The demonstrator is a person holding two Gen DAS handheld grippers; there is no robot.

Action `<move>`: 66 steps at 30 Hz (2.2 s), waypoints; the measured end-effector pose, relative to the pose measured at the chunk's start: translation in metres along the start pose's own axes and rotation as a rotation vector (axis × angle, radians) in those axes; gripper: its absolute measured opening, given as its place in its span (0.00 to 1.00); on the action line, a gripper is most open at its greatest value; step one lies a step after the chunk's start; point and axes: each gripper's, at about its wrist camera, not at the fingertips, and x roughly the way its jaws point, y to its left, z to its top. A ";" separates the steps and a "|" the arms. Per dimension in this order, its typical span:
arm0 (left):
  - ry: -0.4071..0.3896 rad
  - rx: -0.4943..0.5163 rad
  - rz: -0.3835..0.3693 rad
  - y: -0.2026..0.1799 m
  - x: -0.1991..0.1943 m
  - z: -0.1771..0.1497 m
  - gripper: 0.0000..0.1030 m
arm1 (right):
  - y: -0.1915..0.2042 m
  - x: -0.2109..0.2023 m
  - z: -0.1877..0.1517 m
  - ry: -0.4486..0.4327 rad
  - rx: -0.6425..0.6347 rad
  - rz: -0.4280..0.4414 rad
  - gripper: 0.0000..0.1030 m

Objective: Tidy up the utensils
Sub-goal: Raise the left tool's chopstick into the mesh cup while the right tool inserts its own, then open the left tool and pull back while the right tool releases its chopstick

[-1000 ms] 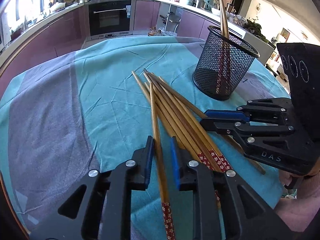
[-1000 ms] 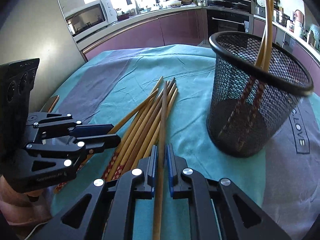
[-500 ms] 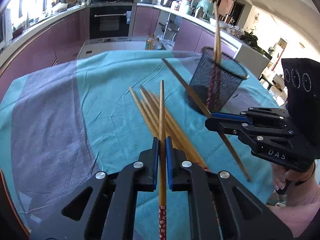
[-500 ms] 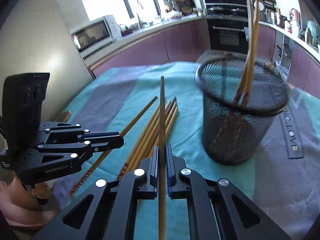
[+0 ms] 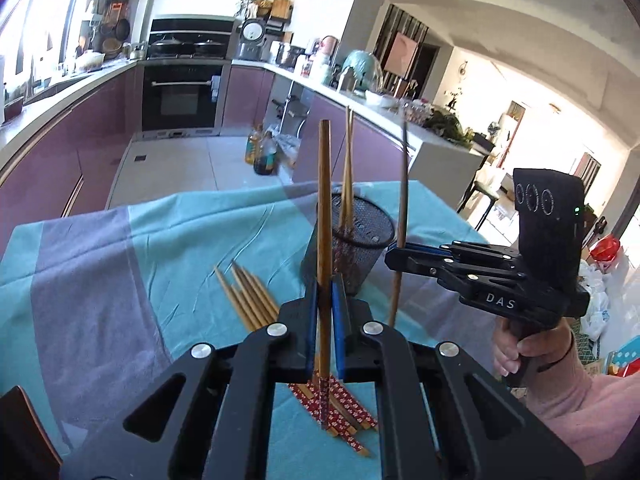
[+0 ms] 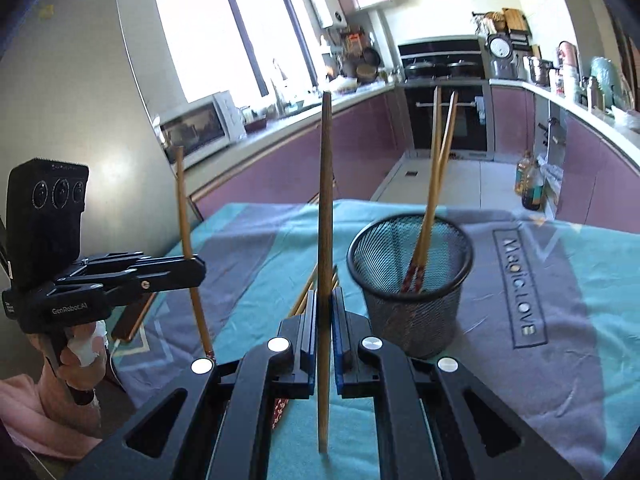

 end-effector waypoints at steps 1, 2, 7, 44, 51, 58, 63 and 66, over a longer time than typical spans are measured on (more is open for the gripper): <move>-0.012 0.000 -0.005 -0.002 -0.003 0.002 0.07 | -0.001 -0.003 0.003 -0.012 0.000 -0.003 0.06; -0.025 0.001 -0.010 -0.003 -0.006 0.006 0.07 | -0.002 -0.005 0.006 -0.023 0.001 -0.004 0.06; -0.083 0.000 -0.024 -0.009 -0.013 0.024 0.07 | -0.008 -0.016 0.022 -0.085 -0.001 -0.020 0.06; -0.085 0.083 0.047 -0.056 0.049 0.108 0.07 | -0.048 -0.005 0.081 -0.258 0.072 -0.120 0.06; -0.032 0.104 0.039 -0.049 0.067 0.104 0.07 | -0.052 0.015 0.070 -0.140 0.066 -0.130 0.06; 0.036 0.108 0.037 -0.039 0.092 0.102 0.07 | -0.059 0.041 0.056 0.009 0.081 -0.151 0.06; 0.067 0.101 0.037 -0.033 0.109 0.103 0.08 | -0.062 0.053 0.049 0.055 0.092 -0.154 0.06; 0.074 0.094 0.047 -0.034 0.116 0.102 0.09 | -0.063 0.056 0.048 0.061 0.100 -0.157 0.08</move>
